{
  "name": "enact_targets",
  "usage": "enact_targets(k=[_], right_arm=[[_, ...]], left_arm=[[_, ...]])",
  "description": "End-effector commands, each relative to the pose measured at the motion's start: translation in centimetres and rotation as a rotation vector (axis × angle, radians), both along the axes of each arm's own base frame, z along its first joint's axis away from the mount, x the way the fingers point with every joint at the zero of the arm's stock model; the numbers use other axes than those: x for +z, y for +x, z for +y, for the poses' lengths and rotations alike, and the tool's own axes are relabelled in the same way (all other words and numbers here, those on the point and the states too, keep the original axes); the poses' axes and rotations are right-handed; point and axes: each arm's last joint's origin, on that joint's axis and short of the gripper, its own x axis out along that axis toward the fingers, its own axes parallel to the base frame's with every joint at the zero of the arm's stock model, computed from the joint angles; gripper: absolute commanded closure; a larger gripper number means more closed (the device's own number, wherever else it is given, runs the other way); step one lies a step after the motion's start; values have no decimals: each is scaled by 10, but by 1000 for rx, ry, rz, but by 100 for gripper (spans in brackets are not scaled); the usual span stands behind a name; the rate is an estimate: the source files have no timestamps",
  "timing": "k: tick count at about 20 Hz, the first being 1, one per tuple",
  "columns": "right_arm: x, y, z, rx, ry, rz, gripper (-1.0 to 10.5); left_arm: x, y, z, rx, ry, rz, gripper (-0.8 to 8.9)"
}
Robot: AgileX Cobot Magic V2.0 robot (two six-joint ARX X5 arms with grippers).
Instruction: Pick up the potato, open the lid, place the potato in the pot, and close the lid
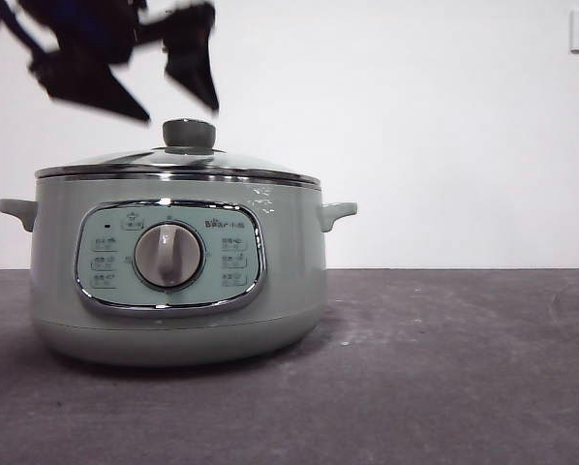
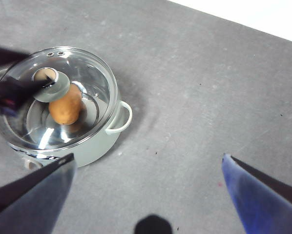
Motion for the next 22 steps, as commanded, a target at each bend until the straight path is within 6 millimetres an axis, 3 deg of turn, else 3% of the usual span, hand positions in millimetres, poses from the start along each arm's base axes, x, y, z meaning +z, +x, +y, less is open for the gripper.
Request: enact_targets(k=[1,3,6,9,10,14,19,22], right_arm=[[-8,6,4,-10,4,8,448],[-20,12,8,-11,-3,18,504],[-47,19,12,-7,0,5,717],[-80,20,13,-6,23,-31,905],[-92,19,12,-6,37,-52,957],[-143,10,7,-9,115,-155,958],[-201,-8,-5,-12,182,-238,958],[-225,-15,-10,-27,203,-225,958]], left_arm=[[28,-19,5,-21,-33,-67,360],[47,-40,15,-44,-40,-117,378],[64,-73,35,-50,-51,-134,419],[66,-98,52,-49,-16,-94,841],[65,-105,56,-50,11,-81,822],[53,-120,68,10,76,-36,822],[10,-142,80,22,68,-64,822],[-15,-153,87,15,43,-77,822]])
